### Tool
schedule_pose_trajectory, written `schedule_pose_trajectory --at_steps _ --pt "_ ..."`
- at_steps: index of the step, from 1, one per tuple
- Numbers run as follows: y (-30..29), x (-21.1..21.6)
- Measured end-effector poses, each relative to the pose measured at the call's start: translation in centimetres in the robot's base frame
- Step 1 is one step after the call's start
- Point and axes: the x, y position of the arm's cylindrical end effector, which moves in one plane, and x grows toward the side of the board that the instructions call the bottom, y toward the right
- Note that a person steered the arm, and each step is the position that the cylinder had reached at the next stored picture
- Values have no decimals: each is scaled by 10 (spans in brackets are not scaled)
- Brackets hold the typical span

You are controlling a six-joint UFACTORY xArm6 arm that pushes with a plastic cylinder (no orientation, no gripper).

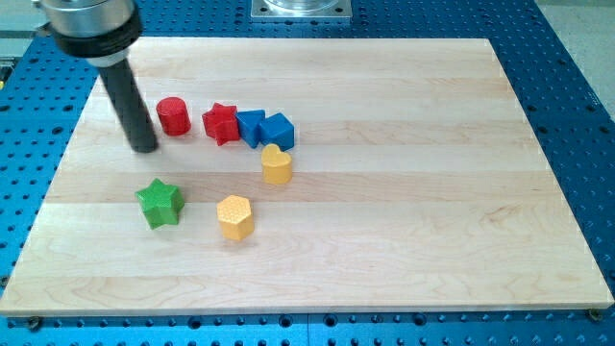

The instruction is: Push the red circle close to the green circle

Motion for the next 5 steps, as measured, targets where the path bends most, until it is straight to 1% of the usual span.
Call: schedule_pose_trajectory --at_steps 1,2,3,4,5 --pt "-50 -49" --pt "-46 -109" --pt "49 -100" --pt "78 -79" --pt "79 -66"
